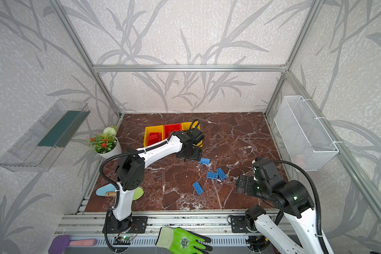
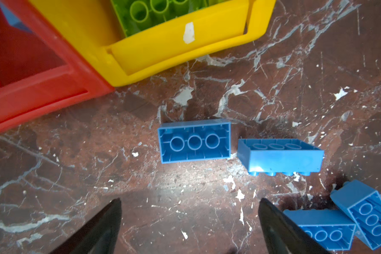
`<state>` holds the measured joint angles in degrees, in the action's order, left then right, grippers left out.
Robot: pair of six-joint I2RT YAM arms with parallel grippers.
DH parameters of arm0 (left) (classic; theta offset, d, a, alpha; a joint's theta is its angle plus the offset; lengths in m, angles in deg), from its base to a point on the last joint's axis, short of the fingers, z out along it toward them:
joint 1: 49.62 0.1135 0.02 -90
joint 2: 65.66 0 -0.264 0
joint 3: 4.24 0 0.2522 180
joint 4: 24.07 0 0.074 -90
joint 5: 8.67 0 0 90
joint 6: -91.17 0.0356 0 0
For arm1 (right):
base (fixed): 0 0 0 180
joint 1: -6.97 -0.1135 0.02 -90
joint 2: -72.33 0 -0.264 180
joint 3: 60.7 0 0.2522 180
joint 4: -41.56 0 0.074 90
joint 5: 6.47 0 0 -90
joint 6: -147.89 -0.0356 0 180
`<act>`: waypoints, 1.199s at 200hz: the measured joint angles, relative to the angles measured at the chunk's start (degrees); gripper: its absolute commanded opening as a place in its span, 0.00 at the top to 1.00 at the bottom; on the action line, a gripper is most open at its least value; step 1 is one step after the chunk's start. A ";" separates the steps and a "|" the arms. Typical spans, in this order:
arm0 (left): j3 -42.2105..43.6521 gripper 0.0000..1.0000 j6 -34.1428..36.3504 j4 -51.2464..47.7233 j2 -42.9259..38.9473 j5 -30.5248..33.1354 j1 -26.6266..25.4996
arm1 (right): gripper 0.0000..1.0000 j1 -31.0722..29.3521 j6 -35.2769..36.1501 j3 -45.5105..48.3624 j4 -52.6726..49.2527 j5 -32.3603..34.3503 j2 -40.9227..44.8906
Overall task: Sort the legos into containers by color
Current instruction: 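Move the left gripper down to a blue brick beside the bins, then close the left gripper on the blue brick and lift it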
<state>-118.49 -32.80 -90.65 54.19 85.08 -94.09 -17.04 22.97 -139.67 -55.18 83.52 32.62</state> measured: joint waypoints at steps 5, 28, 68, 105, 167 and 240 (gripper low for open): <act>-0.50 0.04 0.39 0.02 0.42 -0.04 0.13 | 0.01 0.00 -0.13 -0.11 0.04 0.07 -0.31; -1.29 0.04 1.31 0.22 1.25 -0.85 0.59 | 0.01 0.00 -0.52 -0.31 0.39 0.48 -1.55; -1.38 0.05 1.92 0.74 2.78 -2.45 2.36 | 0.01 0.00 -1.92 -0.31 1.29 1.05 -3.54; -1.77 0.06 1.95 1.11 5.33 -4.00 3.67 | 0.01 0.00 -1.92 -0.35 2.99 1.05 -6.99; -3.65 0.07 1.88 1.57 7.89 -5.38 3.93 | 0.01 0.00 -1.05 -0.57 4.96 1.05 -9.79; -5.55 0.19 0.98 1.46 8.83 -6.40 3.96 | 0.01 0.00 0.37 -0.63 6.43 1.05 -12.28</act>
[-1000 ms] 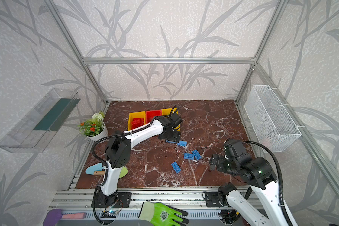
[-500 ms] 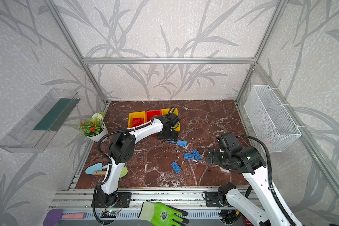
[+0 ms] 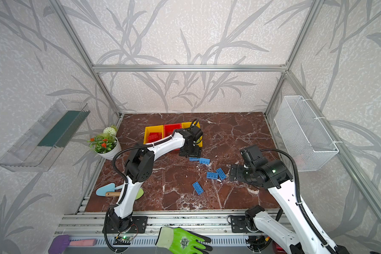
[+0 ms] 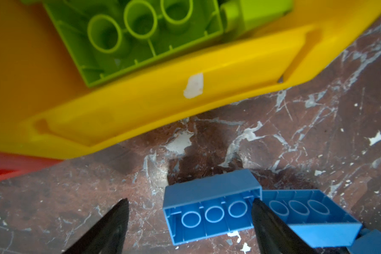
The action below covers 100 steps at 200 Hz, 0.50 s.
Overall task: Sort the legos into containers by color
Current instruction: 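Close the left gripper on the blue brick and lift it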
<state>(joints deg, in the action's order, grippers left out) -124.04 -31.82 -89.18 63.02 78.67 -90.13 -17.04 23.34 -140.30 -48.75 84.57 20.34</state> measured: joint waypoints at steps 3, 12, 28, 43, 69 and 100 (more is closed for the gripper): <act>0.00 0.19 0.00 -0.02 0.00 0.00 0.00 | 0.01 0.00 0.07 0.00 0.07 -0.02 -0.07; 0.00 0.19 -0.13 -0.13 0.00 -0.07 0.00 | 0.01 0.00 0.15 0.00 0.24 -0.02 -0.17; 0.00 0.19 -0.22 -0.57 0.00 -0.33 0.00 | 0.01 0.00 0.22 0.00 0.50 -0.04 -0.26; 0.02 0.18 -0.28 -0.68 0.00 -0.46 0.00 | 0.01 0.00 0.37 -0.09 0.50 -0.04 -0.50; 0.15 0.12 -0.85 -0.98 -0.24 -0.37 0.02 | 0.01 0.00 0.66 -0.46 0.63 -0.04 -1.16; 0.15 0.09 -2.10 -1.62 -1.66 -0.31 0.00 | 0.01 0.00 1.03 -0.76 1.11 -0.04 -1.42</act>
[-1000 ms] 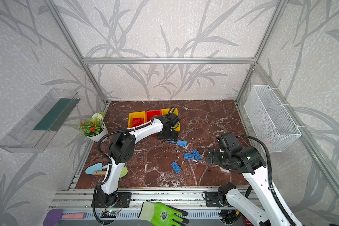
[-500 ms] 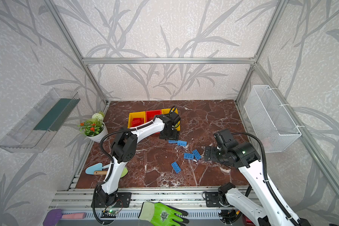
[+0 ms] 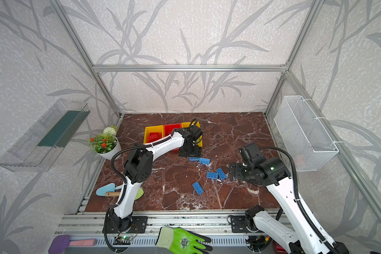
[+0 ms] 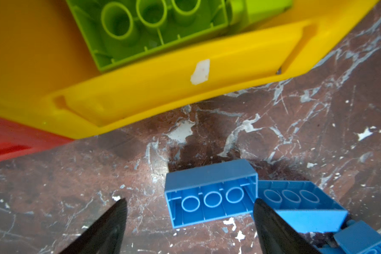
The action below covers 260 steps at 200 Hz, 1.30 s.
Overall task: Sort the legos into containers by color
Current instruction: 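Close the left gripper on the blue brick and lift it, then carry the blue brick with the left gripper over the red bin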
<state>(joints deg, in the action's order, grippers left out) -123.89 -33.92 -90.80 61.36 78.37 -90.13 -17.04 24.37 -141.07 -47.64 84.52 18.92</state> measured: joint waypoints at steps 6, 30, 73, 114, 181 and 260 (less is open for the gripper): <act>0.00 0.09 -0.31 -0.15 -0.28 0.00 0.00 | 0.01 0.00 0.09 0.00 0.07 0.00 -0.07; -0.22 0.08 -1.20 -0.59 -0.81 -0.04 0.00 | 0.01 0.00 0.57 0.00 0.24 0.00 -0.37; -2.91 0.08 -3.39 -1.62 -0.48 -0.52 0.00 | 0.01 0.09 1.05 -0.04 0.20 0.07 -0.52; -3.52 0.08 -5.29 -1.84 0.68 -1.20 -0.04 | 0.01 0.83 1.75 -0.07 0.17 0.07 -0.50; -3.74 0.08 -7.39 -2.60 3.50 -1.05 -0.57 | 0.01 2.38 2.82 -0.07 0.22 0.00 -0.52; -4.76 0.24 -8.28 -3.34 6.01 -0.07 -1.05 | 0.01 4.70 4.42 -0.07 0.22 -0.72 -0.52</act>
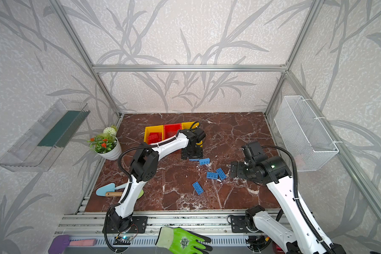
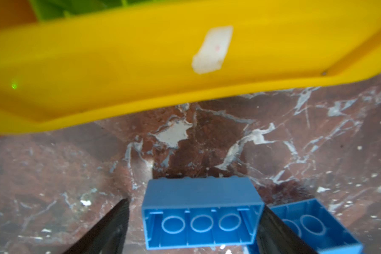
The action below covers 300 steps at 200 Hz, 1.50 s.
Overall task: Sort the legos into containers by color
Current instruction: 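Carry the blue brick with the left gripper over the red bin, then open the left gripper to drop the blue brick into the red bin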
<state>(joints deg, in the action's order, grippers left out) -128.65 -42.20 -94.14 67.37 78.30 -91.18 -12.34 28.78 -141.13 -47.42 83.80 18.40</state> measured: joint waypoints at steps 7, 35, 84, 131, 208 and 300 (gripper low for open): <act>-0.09 0.28 0.02 -0.20 0.17 0.20 0.00 | 0.01 0.22 0.13 0.00 0.00 -0.13 -0.02; -1.33 0.42 0.55 -1.18 0.94 1.38 0.00 | 0.01 0.59 0.31 0.00 0.00 -0.37 -0.13; -1.81 0.51 1.38 -2.97 0.98 2.91 0.02 | 0.01 0.68 0.46 0.00 0.11 -0.39 -1.07; -1.81 0.56 2.93 -5.62 -0.81 4.68 0.74 | 0.01 0.68 0.70 -1.11 0.68 -0.57 -4.04; -5.27 0.56 7.04 -7.56 -10.27 4.68 12.46 | 0.01 0.31 0.13 -7.65 6.95 -2.56 -14.40; -24.20 0.55 12.55 -11.58 2.10 2.58 21.68 | 0.01 -5.40 -2.82 -16.83 11.15 -0.72 -26.67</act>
<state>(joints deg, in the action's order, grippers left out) -152.85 -29.66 -105.73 69.47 80.88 -69.50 -17.74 25.96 -157.96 -36.27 83.08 -8.27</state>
